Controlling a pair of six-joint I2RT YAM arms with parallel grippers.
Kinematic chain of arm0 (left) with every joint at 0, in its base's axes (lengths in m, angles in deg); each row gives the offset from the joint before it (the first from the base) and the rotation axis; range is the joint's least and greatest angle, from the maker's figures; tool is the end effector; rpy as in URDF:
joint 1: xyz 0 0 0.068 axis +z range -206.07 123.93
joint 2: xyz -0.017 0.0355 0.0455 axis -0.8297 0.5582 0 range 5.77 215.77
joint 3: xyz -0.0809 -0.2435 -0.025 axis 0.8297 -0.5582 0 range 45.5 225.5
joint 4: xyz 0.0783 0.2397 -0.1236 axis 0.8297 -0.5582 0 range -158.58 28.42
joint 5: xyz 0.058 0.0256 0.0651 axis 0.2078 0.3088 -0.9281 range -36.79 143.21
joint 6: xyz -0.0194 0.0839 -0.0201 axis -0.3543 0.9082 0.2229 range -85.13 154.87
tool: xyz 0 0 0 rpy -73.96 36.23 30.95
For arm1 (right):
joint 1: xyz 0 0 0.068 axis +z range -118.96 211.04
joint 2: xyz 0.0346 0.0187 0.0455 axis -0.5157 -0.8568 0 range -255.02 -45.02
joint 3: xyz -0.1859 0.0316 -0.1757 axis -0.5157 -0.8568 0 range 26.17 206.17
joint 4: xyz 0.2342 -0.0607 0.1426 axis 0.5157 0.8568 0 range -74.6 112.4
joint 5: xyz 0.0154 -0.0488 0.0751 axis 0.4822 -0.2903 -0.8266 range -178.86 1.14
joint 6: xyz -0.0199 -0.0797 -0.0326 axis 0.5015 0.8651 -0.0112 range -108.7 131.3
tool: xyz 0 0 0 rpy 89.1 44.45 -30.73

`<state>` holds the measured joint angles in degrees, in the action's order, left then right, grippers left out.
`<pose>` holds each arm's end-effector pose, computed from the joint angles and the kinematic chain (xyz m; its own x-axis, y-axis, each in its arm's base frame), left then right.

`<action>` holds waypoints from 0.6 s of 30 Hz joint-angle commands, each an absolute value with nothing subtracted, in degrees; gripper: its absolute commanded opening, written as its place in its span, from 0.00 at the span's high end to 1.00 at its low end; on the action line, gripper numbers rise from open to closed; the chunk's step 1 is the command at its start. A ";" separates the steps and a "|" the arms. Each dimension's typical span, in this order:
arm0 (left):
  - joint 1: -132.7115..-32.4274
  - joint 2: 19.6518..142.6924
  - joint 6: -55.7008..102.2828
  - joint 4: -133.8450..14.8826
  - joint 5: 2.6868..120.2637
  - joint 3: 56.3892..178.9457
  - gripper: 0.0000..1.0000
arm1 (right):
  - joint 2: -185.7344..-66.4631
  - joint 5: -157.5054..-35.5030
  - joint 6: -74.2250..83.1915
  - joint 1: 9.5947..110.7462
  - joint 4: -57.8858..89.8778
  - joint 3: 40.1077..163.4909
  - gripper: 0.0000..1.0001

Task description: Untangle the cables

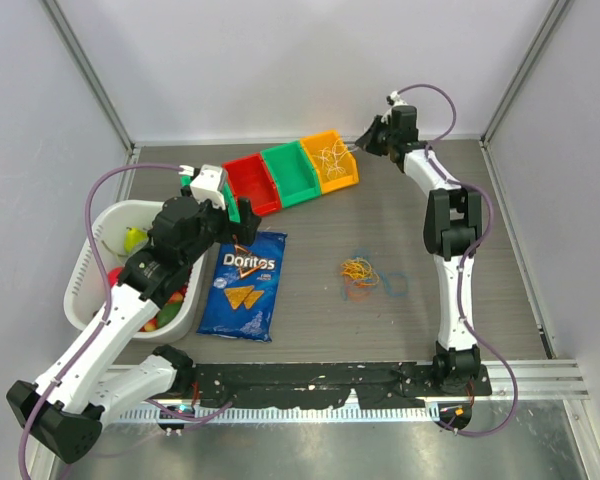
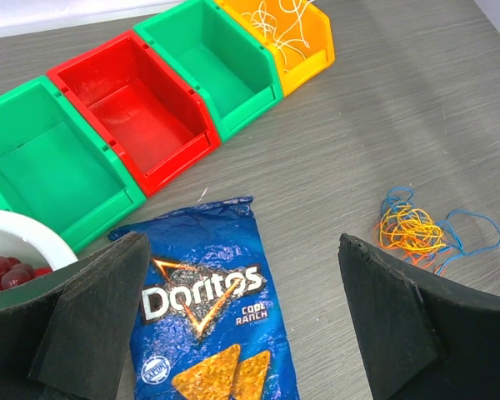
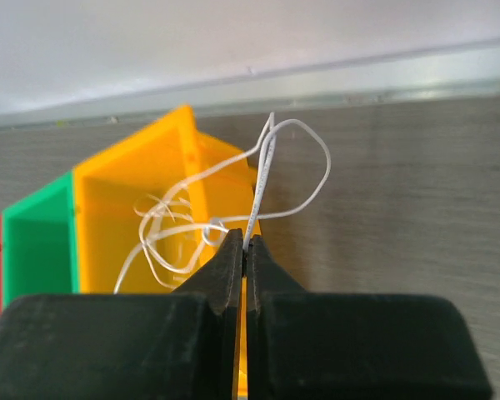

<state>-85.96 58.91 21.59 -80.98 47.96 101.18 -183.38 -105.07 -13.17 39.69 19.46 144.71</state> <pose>0.2457 -0.1328 0.3398 -0.3413 -0.0678 -0.9375 0.3513 0.9159 -0.1941 0.6022 0.1137 0.1845 -0.5286 0.3219 -0.7855 -0.1953 0.8544 0.4816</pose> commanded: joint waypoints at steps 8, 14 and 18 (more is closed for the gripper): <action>-86.13 59.91 20.98 -77.76 48.73 101.13 0.00 | -179.67 -99.27 -2.96 48.25 26.56 145.44 0.99; -86.04 59.82 20.98 -77.76 48.73 101.13 0.00 | -174.23 -80.19 2.06 53.01 25.95 141.66 0.99; -86.13 59.73 20.90 -77.76 48.91 101.13 0.00 | -172.03 -76.29 3.56 53.81 25.51 141.39 0.99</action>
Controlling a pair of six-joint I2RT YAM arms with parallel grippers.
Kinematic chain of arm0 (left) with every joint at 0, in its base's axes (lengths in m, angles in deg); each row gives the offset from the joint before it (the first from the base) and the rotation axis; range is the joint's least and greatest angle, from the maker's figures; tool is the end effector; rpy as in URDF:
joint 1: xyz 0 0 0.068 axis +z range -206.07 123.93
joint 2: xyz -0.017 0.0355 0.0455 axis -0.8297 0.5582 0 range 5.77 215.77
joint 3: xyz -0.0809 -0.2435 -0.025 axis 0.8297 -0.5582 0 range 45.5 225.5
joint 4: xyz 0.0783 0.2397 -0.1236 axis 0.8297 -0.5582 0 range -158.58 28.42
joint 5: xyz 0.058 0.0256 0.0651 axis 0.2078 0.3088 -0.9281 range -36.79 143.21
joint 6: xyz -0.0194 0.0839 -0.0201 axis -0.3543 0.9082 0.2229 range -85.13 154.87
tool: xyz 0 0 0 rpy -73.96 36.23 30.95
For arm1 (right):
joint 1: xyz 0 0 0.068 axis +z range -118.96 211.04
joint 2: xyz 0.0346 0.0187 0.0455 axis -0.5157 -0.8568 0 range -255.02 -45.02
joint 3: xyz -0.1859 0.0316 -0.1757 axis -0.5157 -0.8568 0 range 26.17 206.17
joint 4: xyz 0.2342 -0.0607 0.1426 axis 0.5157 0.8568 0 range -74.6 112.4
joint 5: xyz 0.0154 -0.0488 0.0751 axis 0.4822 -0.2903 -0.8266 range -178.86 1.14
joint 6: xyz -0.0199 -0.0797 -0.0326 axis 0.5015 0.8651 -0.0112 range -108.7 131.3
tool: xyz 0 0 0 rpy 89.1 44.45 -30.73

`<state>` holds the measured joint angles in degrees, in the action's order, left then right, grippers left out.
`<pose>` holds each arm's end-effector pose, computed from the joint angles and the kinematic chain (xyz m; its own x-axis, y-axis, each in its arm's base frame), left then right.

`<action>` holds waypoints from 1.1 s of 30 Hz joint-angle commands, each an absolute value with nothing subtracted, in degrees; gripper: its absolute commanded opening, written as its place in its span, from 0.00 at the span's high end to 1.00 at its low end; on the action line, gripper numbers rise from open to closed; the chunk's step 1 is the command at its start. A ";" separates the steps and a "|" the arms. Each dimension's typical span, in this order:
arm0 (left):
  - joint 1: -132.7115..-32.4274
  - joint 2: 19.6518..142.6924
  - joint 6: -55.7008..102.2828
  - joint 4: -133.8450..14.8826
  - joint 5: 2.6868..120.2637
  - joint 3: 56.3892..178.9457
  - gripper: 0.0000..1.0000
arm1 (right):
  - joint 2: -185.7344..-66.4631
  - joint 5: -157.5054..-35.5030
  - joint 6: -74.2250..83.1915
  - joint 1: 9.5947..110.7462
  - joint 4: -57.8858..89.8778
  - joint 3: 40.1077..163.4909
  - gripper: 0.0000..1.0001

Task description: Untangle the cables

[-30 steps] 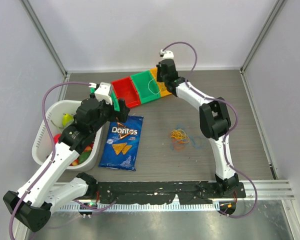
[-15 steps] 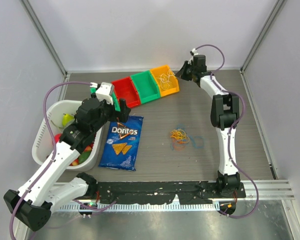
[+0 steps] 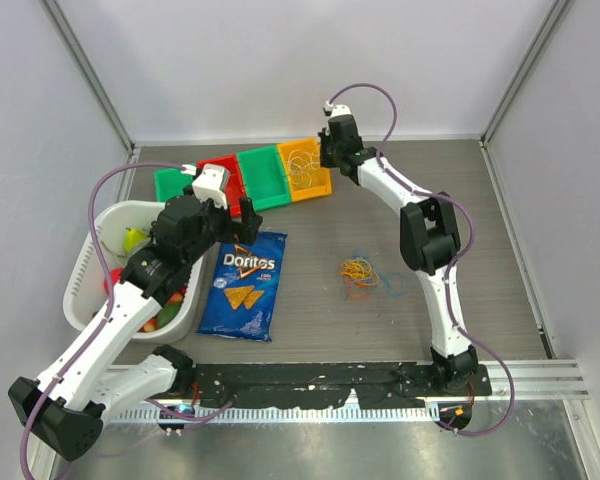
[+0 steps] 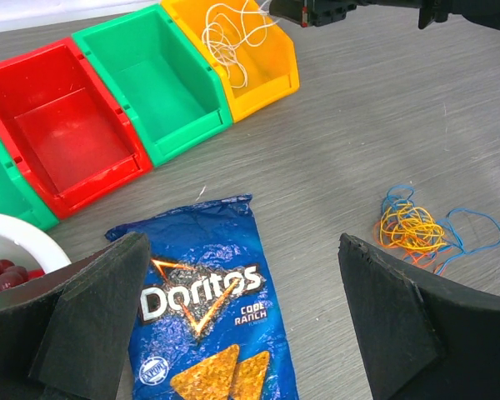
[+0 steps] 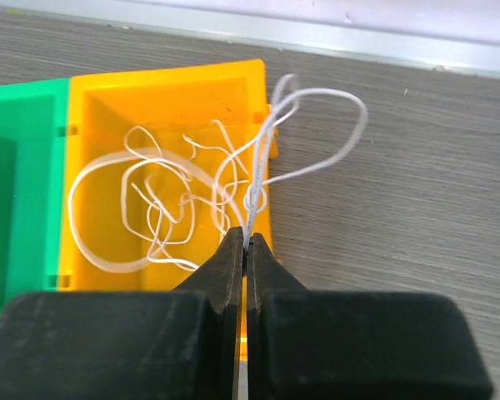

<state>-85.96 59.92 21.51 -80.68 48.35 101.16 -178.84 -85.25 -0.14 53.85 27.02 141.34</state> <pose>0.2492 -0.1354 0.3358 -0.3535 -0.0625 -0.9334 0.3544 0.9145 -0.1954 0.5499 0.2258 0.1878 -0.5222 -0.0049 -0.8528 -0.2379 0.9611 0.1402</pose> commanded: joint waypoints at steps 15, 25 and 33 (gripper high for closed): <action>-86.13 59.56 20.81 -77.76 48.82 101.13 0.00 | -175.00 -85.79 4.18 57.93 28.06 146.92 0.99; -86.13 59.38 20.81 -77.76 48.91 101.22 0.00 | -181.77 -85.61 2.16 58.55 29.38 150.53 0.99; -86.13 59.47 20.98 -77.84 48.64 101.13 0.00 | -187.31 -80.00 0.22 58.38 31.92 152.99 0.99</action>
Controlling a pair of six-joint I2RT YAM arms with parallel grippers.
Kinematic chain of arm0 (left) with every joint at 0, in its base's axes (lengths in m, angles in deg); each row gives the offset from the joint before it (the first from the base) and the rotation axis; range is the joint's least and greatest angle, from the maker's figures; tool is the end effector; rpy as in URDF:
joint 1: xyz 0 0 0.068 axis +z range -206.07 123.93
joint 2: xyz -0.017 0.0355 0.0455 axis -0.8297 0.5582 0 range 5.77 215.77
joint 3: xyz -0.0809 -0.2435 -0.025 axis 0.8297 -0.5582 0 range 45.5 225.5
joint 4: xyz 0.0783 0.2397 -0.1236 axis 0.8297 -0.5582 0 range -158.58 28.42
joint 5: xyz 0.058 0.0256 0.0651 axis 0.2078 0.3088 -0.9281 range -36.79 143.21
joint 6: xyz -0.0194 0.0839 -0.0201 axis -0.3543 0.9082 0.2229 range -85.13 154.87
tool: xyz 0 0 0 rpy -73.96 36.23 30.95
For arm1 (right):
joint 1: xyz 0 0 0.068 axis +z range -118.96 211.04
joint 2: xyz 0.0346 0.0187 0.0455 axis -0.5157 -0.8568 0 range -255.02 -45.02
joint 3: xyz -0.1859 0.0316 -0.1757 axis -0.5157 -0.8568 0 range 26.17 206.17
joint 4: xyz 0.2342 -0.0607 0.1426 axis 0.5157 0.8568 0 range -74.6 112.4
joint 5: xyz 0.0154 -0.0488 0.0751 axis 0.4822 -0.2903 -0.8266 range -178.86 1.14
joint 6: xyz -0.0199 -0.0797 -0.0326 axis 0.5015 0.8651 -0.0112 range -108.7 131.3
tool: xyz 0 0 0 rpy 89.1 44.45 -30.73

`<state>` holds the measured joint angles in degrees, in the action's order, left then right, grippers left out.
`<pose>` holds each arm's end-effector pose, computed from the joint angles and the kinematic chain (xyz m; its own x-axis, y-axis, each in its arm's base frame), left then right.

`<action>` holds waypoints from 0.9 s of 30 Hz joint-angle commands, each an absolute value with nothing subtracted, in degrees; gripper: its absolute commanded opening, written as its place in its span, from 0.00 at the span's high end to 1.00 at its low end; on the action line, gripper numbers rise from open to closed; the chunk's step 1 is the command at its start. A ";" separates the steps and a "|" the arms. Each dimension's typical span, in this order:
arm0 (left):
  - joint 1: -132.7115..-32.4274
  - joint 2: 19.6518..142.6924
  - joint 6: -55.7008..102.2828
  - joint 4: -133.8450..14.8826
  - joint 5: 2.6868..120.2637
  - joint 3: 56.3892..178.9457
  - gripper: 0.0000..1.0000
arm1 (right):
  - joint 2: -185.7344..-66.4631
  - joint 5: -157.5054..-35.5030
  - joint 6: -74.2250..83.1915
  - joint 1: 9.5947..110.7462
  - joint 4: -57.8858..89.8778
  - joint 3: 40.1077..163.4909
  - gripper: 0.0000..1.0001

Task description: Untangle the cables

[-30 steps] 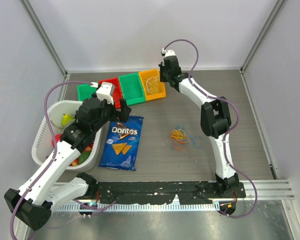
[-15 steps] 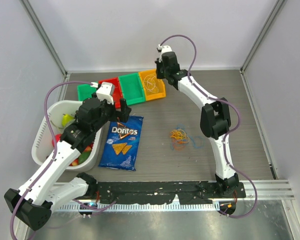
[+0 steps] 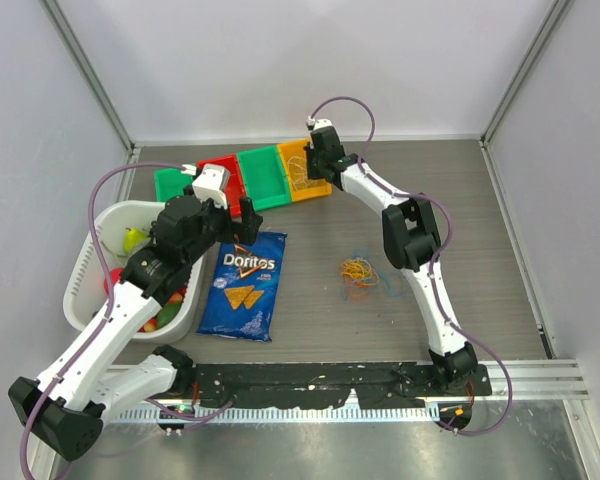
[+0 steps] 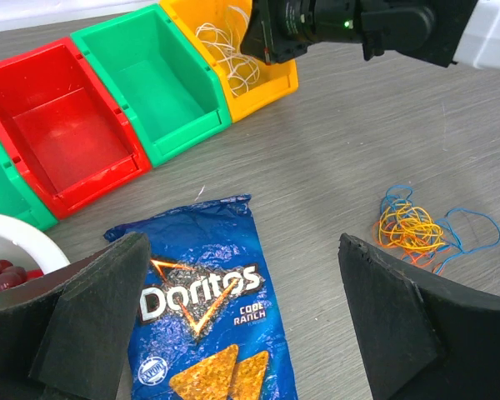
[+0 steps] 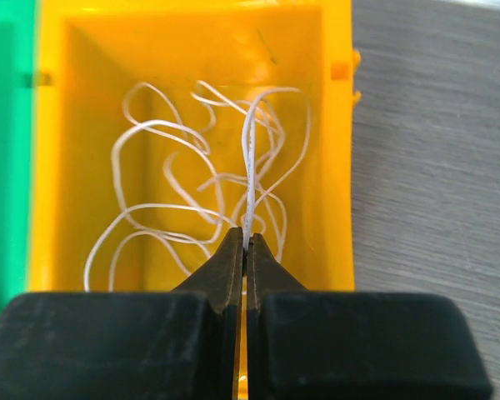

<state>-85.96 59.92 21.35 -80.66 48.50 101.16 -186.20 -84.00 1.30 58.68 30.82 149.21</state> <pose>0.2491 -0.1356 0.3358 -0.3547 -0.0649 -0.9327 0.3557 0.9132 -0.1988 0.5448 0.2777 0.1594 -0.5517 -0.0936 -0.8288 -0.3086 0.9461 0.0986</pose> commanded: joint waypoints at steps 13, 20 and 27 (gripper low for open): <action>-86.04 59.64 20.90 -77.76 48.82 101.13 0.00 | -188.01 -69.62 3.91 53.28 34.21 152.99 0.99; -86.04 59.91 20.98 -77.84 48.64 101.13 0.00 | -189.16 -66.54 7.34 52.58 34.82 156.68 0.99; -86.04 60.17 20.98 -77.84 48.82 101.22 0.00 | -190.03 -66.28 8.48 51.35 34.74 158.52 0.99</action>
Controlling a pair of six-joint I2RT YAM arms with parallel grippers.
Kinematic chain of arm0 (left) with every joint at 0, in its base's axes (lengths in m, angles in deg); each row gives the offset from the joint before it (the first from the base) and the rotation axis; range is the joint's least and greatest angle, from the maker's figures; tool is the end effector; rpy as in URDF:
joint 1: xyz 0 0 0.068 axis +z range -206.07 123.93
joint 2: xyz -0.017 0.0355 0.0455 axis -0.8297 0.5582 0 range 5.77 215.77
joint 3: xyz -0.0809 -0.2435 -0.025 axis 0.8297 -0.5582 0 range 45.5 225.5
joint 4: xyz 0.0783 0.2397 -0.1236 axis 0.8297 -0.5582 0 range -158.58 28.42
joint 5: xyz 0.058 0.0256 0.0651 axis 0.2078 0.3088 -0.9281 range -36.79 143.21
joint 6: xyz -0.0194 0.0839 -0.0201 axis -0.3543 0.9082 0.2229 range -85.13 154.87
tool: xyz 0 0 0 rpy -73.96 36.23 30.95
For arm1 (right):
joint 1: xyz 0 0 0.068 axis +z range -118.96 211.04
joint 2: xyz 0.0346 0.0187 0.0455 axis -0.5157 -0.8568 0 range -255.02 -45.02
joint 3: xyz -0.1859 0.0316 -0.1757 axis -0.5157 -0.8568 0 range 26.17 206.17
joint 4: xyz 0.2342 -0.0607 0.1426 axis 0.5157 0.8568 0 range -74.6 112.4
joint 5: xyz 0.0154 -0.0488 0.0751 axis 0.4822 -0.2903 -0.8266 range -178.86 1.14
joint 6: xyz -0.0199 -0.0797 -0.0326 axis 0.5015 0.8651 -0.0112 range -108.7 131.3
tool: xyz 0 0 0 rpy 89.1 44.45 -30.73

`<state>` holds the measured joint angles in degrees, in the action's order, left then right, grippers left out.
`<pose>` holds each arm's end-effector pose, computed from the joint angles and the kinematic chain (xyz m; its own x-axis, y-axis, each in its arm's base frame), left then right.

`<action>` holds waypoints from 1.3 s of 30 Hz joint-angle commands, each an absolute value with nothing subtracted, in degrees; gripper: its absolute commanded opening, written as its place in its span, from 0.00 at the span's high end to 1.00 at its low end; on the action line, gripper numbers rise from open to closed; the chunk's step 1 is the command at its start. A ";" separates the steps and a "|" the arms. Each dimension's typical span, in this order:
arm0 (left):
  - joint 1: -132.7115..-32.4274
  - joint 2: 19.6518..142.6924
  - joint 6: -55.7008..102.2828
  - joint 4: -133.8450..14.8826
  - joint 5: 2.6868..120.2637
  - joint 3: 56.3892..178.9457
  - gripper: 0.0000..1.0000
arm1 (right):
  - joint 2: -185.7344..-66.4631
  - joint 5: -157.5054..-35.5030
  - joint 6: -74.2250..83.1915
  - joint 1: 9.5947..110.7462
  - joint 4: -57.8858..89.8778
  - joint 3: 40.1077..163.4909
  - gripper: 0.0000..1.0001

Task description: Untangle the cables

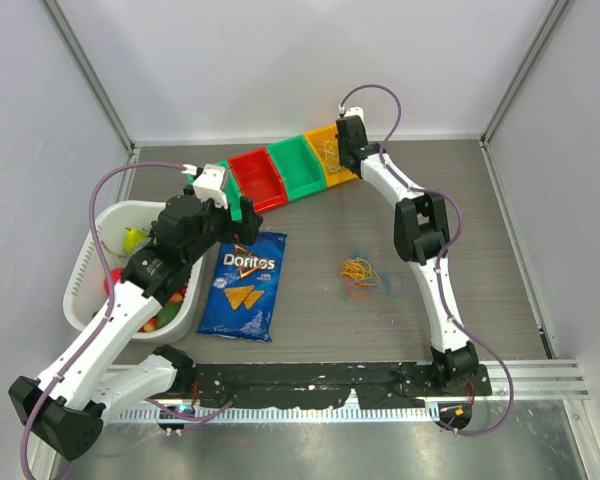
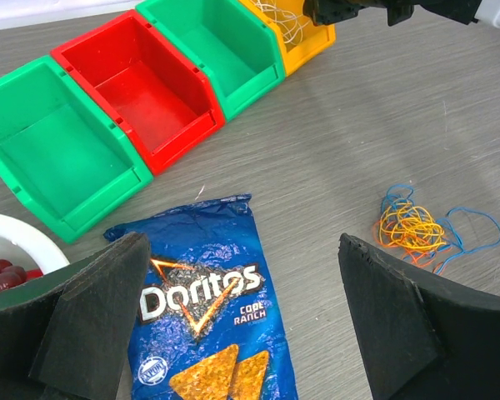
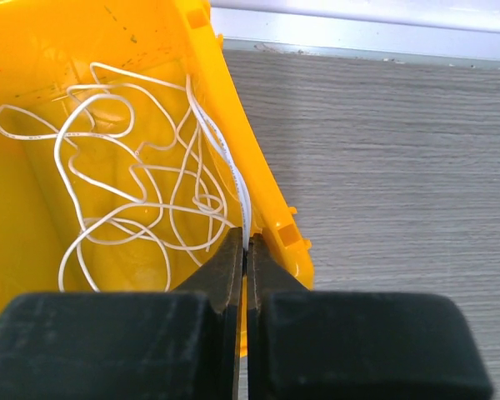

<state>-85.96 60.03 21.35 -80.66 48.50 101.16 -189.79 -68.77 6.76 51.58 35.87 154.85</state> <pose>0.2495 -0.1358 0.3353 -0.3563 -0.0640 -0.9322 0.3553 0.9134 -0.1986 0.5839 0.1899 0.1528 -0.5617 -0.1311 -0.8169 -0.0268 0.9897 -0.1404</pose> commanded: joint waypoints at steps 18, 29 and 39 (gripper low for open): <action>-86.04 60.08 20.63 -77.93 49.26 101.31 0.00 | -181.70 -67.60 4.09 54.07 49.84 163.45 0.51; -86.04 61.04 21.07 -78.72 49.78 101.48 0.00 | -146.24 -73.29 -6.54 54.68 43.37 112.65 0.33; -86.13 70.00 20.11 -80.48 68.57 104.38 0.10 | -110.16 -93.94 -11.73 61.54 31.76 68.66 0.38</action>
<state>-85.96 65.91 20.81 -80.72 56.57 101.48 -117.97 -85.14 -9.67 60.67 38.58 77.21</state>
